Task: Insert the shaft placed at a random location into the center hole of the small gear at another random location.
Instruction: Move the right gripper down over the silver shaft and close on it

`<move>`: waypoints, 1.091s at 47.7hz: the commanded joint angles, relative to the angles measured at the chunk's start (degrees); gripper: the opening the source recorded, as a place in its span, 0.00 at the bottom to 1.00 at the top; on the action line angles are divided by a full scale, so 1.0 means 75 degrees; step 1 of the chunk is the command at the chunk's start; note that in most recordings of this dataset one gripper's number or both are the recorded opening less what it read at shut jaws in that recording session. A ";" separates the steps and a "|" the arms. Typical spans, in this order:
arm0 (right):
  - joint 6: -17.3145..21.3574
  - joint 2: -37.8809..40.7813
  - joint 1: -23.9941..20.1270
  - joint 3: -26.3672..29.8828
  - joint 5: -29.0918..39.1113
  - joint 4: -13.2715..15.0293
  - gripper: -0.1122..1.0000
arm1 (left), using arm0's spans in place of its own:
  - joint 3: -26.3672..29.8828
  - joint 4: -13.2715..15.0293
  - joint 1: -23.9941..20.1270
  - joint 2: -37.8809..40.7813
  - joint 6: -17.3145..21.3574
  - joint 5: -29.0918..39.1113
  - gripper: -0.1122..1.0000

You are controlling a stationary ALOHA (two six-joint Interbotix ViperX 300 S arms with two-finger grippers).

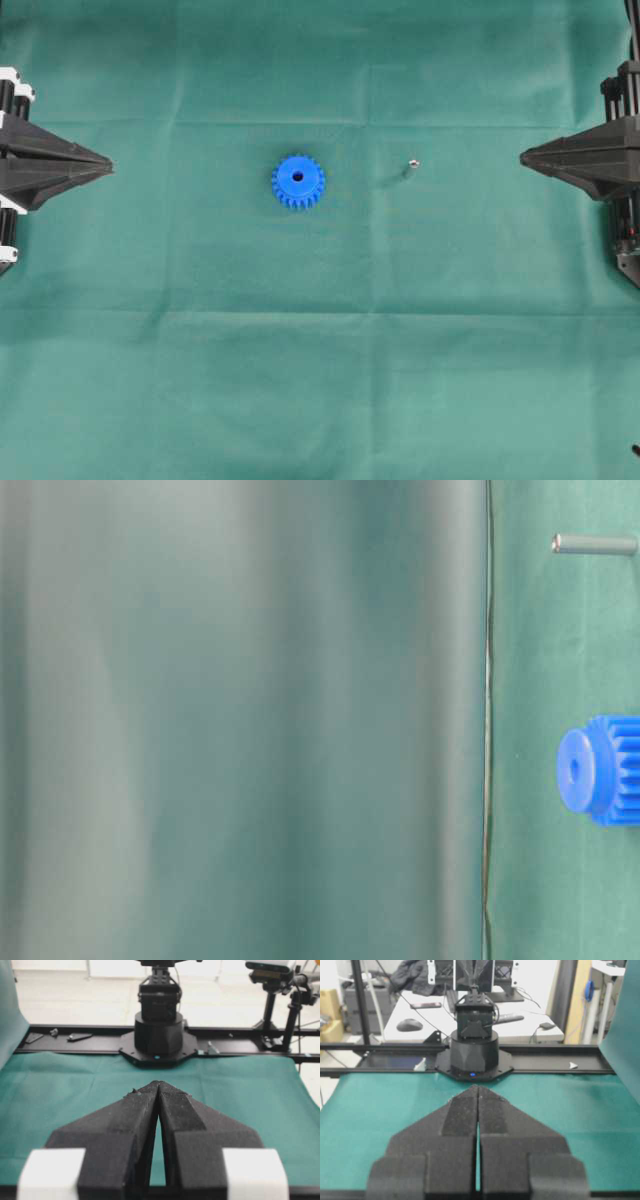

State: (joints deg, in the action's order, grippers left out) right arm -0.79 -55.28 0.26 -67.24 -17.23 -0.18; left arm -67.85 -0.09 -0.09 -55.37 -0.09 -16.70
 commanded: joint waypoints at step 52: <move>-0.0164 0.5180 0.1254 -0.0047 -0.2344 -0.0023 0.86 | 0.0246 -0.0141 0.0035 0.0117 0.0012 0.0129 0.10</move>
State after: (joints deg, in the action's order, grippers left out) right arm -1.14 -19.16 9.14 -68.38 -32.17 -0.09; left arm -67.41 -0.97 0.09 -54.93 -0.09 -15.38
